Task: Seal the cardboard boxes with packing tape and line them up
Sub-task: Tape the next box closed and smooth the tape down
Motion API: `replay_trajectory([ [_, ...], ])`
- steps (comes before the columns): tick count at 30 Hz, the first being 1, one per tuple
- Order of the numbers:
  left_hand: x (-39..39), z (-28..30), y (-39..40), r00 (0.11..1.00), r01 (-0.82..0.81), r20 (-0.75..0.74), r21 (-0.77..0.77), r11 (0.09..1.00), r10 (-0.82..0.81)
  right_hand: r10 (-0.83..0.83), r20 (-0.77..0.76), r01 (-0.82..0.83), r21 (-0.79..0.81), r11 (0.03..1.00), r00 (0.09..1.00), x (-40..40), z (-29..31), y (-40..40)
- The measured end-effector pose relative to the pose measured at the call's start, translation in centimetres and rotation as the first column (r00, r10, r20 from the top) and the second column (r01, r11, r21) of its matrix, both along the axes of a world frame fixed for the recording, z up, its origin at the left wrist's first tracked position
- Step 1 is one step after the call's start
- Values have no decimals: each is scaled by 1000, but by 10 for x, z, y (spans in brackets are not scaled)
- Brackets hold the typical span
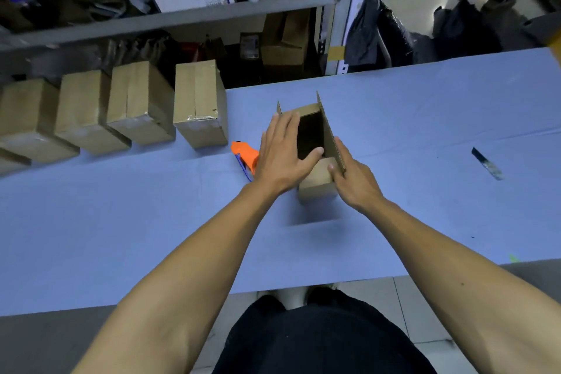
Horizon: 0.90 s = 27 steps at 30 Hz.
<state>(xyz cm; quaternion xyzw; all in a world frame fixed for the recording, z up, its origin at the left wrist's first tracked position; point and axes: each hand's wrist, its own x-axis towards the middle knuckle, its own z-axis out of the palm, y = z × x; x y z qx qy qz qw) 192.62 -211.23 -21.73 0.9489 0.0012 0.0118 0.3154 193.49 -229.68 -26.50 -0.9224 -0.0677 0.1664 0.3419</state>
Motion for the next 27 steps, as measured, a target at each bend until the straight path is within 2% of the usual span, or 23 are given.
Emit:
replay_trajectory([
  [2,29,9,3,998,50,-54,169,984,-42,36,4,-37,11,999,999,10,-1,-5],
  [5,58,13,8,953,227,-285,462,858,-99,63,16,-63,37,997,998,24,-1,-11],
  [7,66,9,9,914,321,-389,511,797,-118,70,-4,-69,58,996,998,31,1,-15],
  [9,69,3,8,910,340,-388,496,799,-147,73,-32,-71,61,996,997,32,3,-17],
  [13,68,-11,2,944,299,-274,459,837,-187,136,18,-137,66,988,990,24,5,-11],
  [14,66,-16,-1,951,284,-238,414,865,-199,151,13,-151,86,985,989,21,6,-9],
  [17,56,-30,-5,975,192,-143,145,970,-172,212,-40,-205,128,970,976,16,6,-3],
  [20,51,-39,1,986,157,-49,-17,988,-157,255,-126,-234,161,959,959,20,11,-2],
  [23,49,-43,16,990,137,-18,-171,976,-142,238,-254,-148,327,933,938,23,17,2],
  [25,50,-48,28,981,183,-33,-154,971,-190,187,-331,-30,428,903,925,24,19,6],
  [27,50,-52,33,984,171,-38,-111,979,-176,147,-335,12,430,903,931,25,18,12],
])
